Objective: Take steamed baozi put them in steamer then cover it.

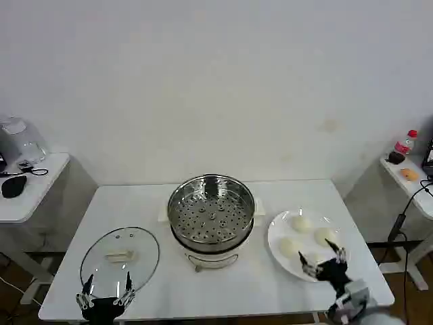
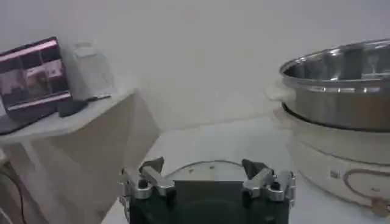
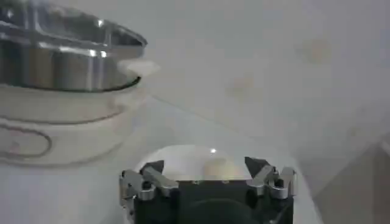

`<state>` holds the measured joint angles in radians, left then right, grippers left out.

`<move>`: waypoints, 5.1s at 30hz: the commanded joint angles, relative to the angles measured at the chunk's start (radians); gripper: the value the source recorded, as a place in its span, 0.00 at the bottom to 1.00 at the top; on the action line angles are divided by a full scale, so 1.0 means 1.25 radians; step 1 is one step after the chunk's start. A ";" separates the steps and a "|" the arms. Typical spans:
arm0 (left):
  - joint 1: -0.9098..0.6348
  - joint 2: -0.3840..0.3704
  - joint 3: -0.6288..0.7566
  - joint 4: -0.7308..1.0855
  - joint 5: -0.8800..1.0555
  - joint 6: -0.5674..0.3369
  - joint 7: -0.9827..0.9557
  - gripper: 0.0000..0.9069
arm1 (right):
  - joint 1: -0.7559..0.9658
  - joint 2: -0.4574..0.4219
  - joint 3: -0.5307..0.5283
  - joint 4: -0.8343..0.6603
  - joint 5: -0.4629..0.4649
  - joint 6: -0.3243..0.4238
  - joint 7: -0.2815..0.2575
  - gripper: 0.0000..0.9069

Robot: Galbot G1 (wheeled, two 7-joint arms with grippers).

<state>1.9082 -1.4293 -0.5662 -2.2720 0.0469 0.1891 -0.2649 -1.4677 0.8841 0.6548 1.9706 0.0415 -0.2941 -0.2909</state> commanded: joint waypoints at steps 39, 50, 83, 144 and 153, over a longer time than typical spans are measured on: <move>-0.046 -0.009 -0.038 -0.053 0.004 0.056 0.041 1.00 | 1.071 -0.047 -0.923 -0.737 -0.282 0.239 -0.636 1.00; -0.043 -0.011 -0.045 -0.051 0.016 0.050 0.041 1.00 | 1.066 -0.015 -0.936 -0.779 -0.325 0.231 -0.630 0.96; -0.045 -0.008 -0.041 -0.046 0.004 0.046 0.028 1.00 | 1.204 -0.105 -1.000 -0.612 -0.192 0.218 -0.618 0.61; -0.082 -0.027 -0.053 -0.036 0.006 0.037 0.019 1.00 | 1.441 0.348 -1.422 -0.796 -0.357 0.591 -0.420 0.74; -0.085 -0.028 -0.046 -0.038 0.006 0.038 0.019 1.00 | 1.451 0.331 -1.422 -0.761 -0.322 0.587 -0.393 1.00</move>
<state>1.8016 -1.4641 -0.6246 -2.3196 0.0541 0.2361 -0.2415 0.3593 1.2813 -1.1253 1.0433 -0.3300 0.4116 -0.8124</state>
